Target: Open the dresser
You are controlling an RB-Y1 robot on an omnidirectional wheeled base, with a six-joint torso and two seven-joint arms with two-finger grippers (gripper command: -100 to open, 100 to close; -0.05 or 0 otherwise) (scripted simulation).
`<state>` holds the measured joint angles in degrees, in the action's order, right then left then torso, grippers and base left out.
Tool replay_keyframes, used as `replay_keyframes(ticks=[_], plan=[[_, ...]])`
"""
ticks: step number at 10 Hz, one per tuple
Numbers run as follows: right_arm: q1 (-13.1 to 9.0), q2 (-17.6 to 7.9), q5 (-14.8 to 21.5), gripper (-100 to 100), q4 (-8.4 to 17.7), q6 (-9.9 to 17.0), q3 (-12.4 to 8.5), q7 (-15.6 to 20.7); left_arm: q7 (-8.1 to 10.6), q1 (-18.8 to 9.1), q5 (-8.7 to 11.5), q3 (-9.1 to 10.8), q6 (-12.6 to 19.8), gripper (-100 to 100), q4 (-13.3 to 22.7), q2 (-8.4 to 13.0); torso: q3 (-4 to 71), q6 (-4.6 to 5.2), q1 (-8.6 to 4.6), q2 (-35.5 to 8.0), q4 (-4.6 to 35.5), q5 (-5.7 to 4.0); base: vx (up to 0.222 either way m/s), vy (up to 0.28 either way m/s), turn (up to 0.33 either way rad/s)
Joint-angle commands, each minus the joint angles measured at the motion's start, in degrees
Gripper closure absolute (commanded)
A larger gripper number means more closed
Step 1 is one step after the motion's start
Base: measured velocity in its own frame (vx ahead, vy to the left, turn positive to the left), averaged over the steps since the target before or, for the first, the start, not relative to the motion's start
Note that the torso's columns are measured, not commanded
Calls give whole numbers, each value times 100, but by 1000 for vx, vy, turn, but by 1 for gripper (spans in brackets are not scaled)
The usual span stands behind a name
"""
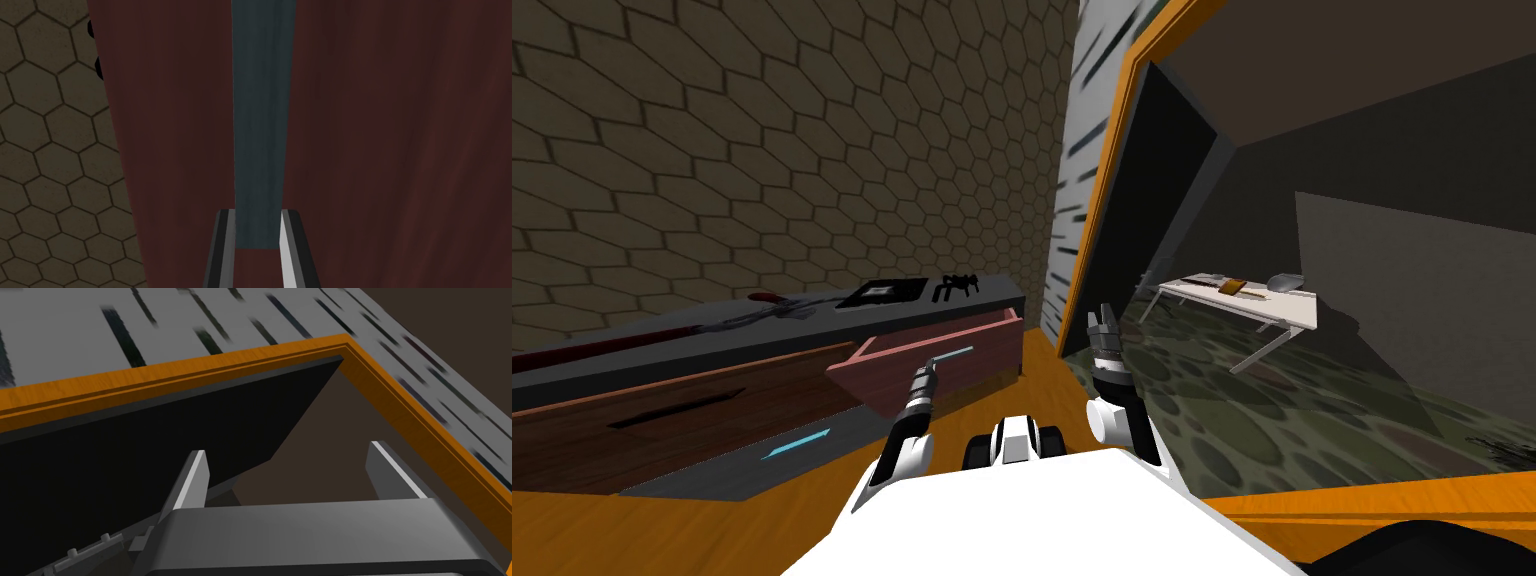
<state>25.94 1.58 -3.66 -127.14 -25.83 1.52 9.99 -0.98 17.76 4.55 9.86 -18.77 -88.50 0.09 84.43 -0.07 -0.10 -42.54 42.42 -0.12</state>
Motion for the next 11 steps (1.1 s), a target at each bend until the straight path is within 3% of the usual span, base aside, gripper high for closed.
replay_keyframes(ticks=[1,3,4,11], plan=[[0,0,0,0,0,0,0,0,6,73,-1,-21,-33,100,-107,10,0,-2,-2,-1,2,-2,-140,-50,22],[0,0,0,0,0,0,0,0,10,109,-1,-40,-4,100,-102,2,5,-1,-6,3,8,-10,-93,-45,7],[1,0,0,0,0,0,0,0,25,158,16,-27,255,-100,-352,13,19,2,5,31,5,-9,0,0,0],[2,-1,0,0,0,0,-1,0,70,254,78,41,1117,-100,-1284,75,13,6,8,22,-9,7,0,0,0]])
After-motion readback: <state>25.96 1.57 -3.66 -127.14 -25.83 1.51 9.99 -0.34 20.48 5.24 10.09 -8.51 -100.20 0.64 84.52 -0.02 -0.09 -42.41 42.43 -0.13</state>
